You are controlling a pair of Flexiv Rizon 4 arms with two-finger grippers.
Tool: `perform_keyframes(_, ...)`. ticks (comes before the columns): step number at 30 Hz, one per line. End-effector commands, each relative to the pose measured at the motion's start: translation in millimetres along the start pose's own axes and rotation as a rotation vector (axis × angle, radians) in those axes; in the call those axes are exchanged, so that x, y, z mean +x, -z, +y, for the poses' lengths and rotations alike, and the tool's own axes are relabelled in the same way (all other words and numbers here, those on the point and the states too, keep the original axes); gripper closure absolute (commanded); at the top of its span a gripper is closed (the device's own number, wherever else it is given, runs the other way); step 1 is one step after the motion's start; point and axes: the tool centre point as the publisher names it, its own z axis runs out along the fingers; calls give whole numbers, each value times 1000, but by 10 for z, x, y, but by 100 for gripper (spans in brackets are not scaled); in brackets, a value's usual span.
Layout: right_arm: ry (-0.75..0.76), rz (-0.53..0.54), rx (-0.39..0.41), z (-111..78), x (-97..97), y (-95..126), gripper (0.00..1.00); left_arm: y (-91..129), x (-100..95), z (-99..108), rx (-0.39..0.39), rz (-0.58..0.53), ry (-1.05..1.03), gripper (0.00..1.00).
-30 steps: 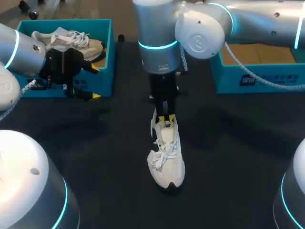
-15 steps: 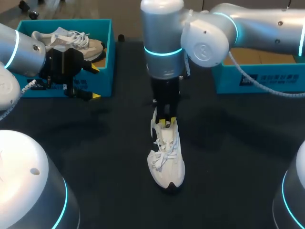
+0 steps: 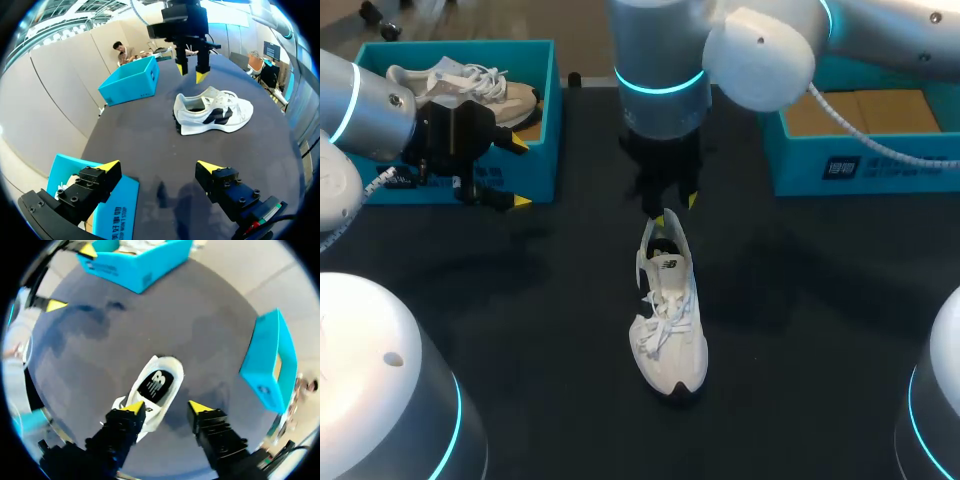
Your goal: Take the shoe out of the shoebox, open the shoe tongue, remove and reinsert the insole, then place the shoe into the shoebox
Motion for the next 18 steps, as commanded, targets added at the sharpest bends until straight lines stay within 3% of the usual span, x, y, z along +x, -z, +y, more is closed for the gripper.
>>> perform_keyframes(1, 125, -65, -36, 27, -50, 79, 0, 8, 5, -5, -3, 1, 0, 0)
perform_keyframes(13, 125, -65, -36, 27, -50, 79, 0, 8, 5, -5, -3, 1, 0, 0)
perform_keyframes(16, 427, -164, -71, 102, -12, 27, 0, 8, 5, -5, -3, 1, 0, 0)
perform_keyframes(18, 509, -182, -5, 102, -27, 9, 0, 8, 5, -5, -3, 1, 0, 0)
